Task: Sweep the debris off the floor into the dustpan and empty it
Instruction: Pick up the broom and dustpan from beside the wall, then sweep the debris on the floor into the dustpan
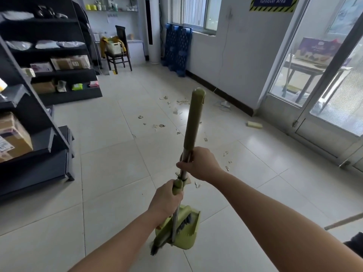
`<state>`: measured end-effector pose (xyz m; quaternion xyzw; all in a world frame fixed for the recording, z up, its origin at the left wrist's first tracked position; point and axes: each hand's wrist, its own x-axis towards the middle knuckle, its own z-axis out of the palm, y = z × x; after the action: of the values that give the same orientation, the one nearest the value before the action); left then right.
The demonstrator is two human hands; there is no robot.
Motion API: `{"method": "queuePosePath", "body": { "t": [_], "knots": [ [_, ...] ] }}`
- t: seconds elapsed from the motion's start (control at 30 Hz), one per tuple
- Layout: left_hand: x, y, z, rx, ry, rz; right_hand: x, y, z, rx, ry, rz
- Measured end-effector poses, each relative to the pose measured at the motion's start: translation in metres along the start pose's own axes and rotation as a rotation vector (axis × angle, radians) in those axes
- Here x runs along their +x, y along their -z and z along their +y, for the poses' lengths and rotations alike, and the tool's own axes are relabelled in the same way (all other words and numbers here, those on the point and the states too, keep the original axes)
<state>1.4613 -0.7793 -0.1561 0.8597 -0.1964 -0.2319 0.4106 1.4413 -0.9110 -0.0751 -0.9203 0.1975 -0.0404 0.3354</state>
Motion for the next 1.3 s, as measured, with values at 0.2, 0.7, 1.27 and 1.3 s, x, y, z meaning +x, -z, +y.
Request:
{"method": "queuePosePath", "body": {
  "t": [0.2, 0.7, 1.27, 1.3],
  "knots": [
    [0.009, 0.005, 0.003, 0.037, -0.076, -0.048, 0.035, 0.044, 0.035, 0.206, -0.111, 0.044],
    [0.067, 0.024, -0.015, 0.072, -0.018, -0.026, 0.093, 0.070, 0.057, 0.270, -0.116, 0.230],
    [0.144, 0.068, -0.044, 0.112, 0.074, -0.017, 0.144, 0.039, 0.101, 0.305, -0.349, -0.153],
    [0.149, 0.071, -0.046, 0.112, 0.079, -0.016, 0.146, 0.036, 0.107, 0.352, -0.371, -0.197]
  ]
}}
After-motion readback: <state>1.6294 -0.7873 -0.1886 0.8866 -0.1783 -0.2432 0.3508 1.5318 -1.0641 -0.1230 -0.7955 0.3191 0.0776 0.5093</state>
